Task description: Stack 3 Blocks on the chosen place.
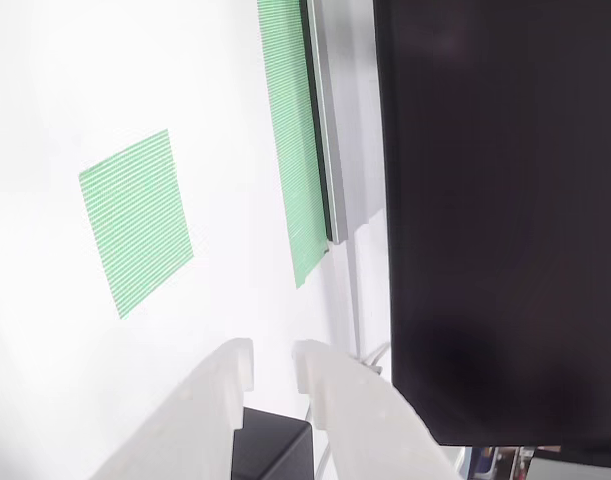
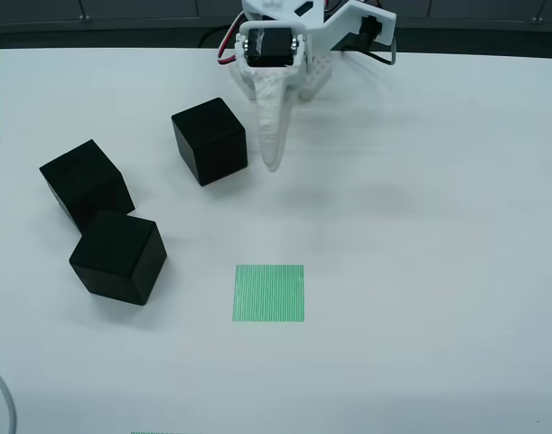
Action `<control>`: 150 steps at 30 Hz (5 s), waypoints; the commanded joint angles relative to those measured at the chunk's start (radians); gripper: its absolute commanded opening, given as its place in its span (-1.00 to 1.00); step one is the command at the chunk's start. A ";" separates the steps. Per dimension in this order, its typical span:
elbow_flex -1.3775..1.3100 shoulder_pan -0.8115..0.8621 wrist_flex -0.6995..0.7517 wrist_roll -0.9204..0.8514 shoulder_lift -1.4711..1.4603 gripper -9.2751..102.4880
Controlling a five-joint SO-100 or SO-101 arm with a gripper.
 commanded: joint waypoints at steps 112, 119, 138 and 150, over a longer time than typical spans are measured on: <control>-0.784 0.580 0.629 -1.519 -1.325 -0.27; -0.782 0.558 0.584 -1.459 -1.342 -0.39; -0.785 0.405 0.580 -1.172 -1.295 -0.44; -0.879 0.311 0.574 -0.897 -1.285 -0.44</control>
